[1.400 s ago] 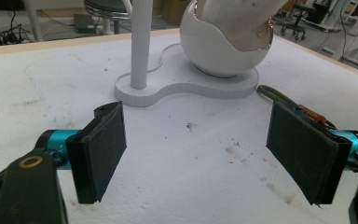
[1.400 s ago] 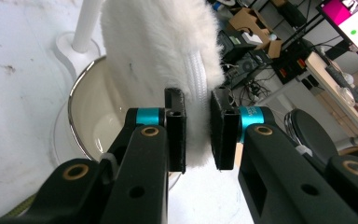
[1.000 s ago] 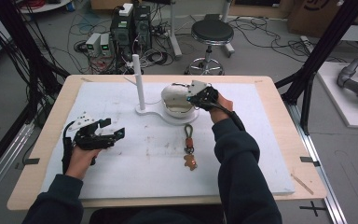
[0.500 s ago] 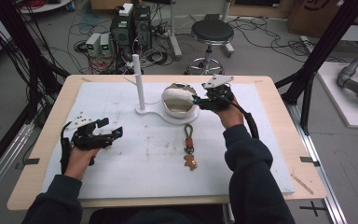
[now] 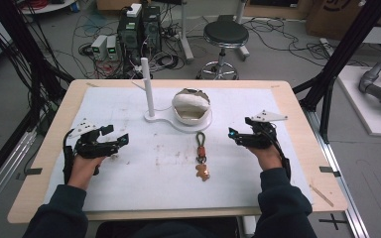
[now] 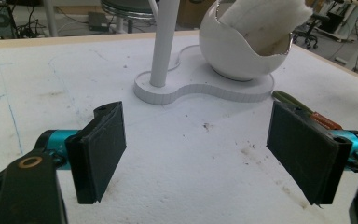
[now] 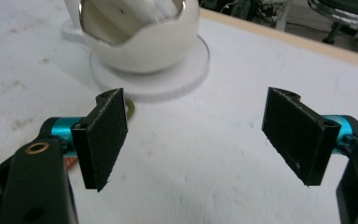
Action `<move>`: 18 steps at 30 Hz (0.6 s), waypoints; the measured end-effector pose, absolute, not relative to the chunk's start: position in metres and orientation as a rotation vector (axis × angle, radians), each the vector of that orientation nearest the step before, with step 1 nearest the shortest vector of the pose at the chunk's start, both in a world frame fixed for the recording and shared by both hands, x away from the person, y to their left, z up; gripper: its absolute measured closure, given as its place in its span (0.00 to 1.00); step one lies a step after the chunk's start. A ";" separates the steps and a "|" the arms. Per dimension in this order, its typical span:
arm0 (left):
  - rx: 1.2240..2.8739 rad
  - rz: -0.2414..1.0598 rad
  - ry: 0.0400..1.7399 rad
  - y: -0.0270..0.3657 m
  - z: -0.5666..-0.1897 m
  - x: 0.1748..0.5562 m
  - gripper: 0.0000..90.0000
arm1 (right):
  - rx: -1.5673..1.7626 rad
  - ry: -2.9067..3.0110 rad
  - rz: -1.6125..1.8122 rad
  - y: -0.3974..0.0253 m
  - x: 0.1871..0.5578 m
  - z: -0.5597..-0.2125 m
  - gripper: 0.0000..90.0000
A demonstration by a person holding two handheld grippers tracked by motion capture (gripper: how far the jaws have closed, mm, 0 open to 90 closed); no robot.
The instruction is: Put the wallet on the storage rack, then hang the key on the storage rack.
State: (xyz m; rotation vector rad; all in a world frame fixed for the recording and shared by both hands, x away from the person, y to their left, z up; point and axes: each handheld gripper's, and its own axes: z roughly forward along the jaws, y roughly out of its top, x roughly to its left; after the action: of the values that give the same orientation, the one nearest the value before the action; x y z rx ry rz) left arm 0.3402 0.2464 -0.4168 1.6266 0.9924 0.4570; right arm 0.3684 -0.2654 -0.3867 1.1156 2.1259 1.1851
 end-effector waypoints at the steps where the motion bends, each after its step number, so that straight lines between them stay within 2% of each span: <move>1: 1.630 0.461 0.993 0.246 -0.417 0.340 0.22 | 1.131 2.144 1.179 -0.270 0.363 -0.394 0.25; 16: 1.640 0.450 0.982 0.241 -0.417 0.342 0.22 | 1.118 2.117 1.189 -0.275 0.356 -0.391 0.25; 18: 1.640 0.449 0.983 0.241 -0.417 0.342 0.22 | 1.121 2.134 1.188 -0.273 0.356 -0.392 0.27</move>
State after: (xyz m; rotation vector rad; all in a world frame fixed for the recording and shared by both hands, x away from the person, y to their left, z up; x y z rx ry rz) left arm 0.3424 0.2407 -0.4165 1.6400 0.9828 0.4486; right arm 0.3561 -0.2734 -0.3925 1.1209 2.1340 1.1880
